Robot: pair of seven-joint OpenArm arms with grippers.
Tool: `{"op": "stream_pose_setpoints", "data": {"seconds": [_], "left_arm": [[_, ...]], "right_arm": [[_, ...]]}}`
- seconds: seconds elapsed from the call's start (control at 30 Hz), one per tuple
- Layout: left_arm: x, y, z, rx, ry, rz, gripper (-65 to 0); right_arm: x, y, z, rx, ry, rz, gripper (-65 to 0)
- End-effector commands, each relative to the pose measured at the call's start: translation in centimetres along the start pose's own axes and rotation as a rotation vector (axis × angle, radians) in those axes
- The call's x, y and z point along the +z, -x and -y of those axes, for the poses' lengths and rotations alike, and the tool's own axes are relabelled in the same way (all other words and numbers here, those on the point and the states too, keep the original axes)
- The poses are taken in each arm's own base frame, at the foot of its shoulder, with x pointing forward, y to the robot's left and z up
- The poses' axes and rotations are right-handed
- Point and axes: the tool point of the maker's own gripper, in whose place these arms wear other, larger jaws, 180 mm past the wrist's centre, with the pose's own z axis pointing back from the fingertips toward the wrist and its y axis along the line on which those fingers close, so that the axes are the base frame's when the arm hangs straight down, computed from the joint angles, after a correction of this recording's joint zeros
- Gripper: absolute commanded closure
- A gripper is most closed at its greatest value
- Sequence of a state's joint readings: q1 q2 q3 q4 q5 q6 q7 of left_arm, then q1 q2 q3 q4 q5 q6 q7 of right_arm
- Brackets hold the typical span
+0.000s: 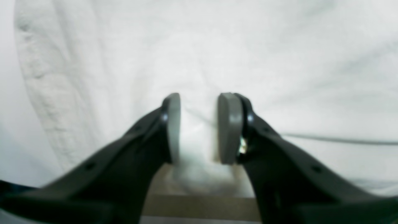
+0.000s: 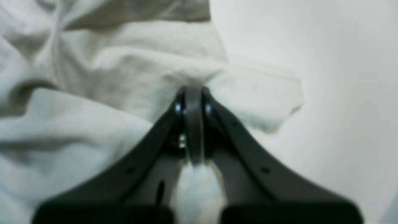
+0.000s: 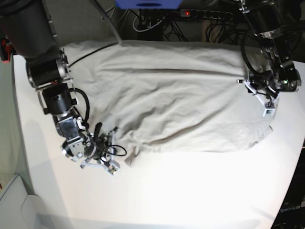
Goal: Layout the t-shirt on the table in an organized manner, then fold the t-shirt properly
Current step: 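Drag the shirt edge with the right gripper back toward the collar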
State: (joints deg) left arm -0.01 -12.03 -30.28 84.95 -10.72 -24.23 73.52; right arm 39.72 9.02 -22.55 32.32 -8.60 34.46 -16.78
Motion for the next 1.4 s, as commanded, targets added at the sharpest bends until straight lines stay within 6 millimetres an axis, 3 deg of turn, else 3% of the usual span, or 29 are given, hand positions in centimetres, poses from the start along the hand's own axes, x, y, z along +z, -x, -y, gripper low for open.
{"op": "stream_pose_setpoints", "data": {"seconds": [0.0, 0.13, 0.2, 0.3, 0.43, 0.6, 0.8, 0.9, 1.0, 1.1, 1.2, 1.37], "left_arm": [[0.7, -1.2, -0.4, -0.007, -0.012, 0.035, -20.8], [0.6, -0.8, -0.4, -0.008, -0.012, 0.029, -20.8], [0.5, -0.4, -0.4, -0.007, -0.012, 0.020, -20.8], [0.6, -0.2, -0.5, -0.009, -0.014, 0.016, -20.8], [0.4, 0.6, -0.5, -0.009, -0.014, 0.001, -20.8], [0.4, 0.7, -0.5, -0.009, -0.014, -0.002, -20.8], [0.4, 0.7, -0.5, -0.009, -0.014, -0.002, -20.8], [0.4, 0.7, -0.5, -0.009, -0.014, -0.002, -20.8], [0.4, 0.7, -0.5, -0.009, -0.014, -0.002, -20.8], [0.4, 0.5, -0.5, -0.009, -0.014, 0.003, -20.8], [0.4, 0.4, -0.5, -0.009, -0.014, 0.004, -20.8], [0.7, -0.8, -0.6, -0.010, -0.017, 0.028, -20.8]], "right_arm": [[-0.2, -0.2, -0.6, 0.022, -0.021, -0.020, 0.0], [-0.8, -1.5, -1.2, 0.025, -0.044, 0.046, 0.0], [-1.0, -3.6, -1.6, 0.014, -0.056, 0.116, 0.0], [-1.1, -4.8, -1.1, -0.013, -0.031, 0.195, 0.0], [-0.2, -6.6, 3.5, -0.042, 0.207, 0.294, 0.0], [0.8, -7.7, 5.7, -0.041, 0.307, 0.336, 0.0], [3.6, -9.4, 10.9, -0.083, 0.454, 0.371, 0.0], [4.1, -7.7, 12.0, -0.104, 0.433, 0.312, 0.0], [4.0, -6.4, 11.7, -0.126, 0.367, 0.274, 0.0], [4.5, -3.6, 11.7, -0.151, 0.341, 0.213, 0.0], [5.3, -2.0, 10.7, -0.114, 0.301, 0.183, 0.0], [6.6, 1.1, 6.5, 0.022, 0.211, 0.094, 0.0]]}}
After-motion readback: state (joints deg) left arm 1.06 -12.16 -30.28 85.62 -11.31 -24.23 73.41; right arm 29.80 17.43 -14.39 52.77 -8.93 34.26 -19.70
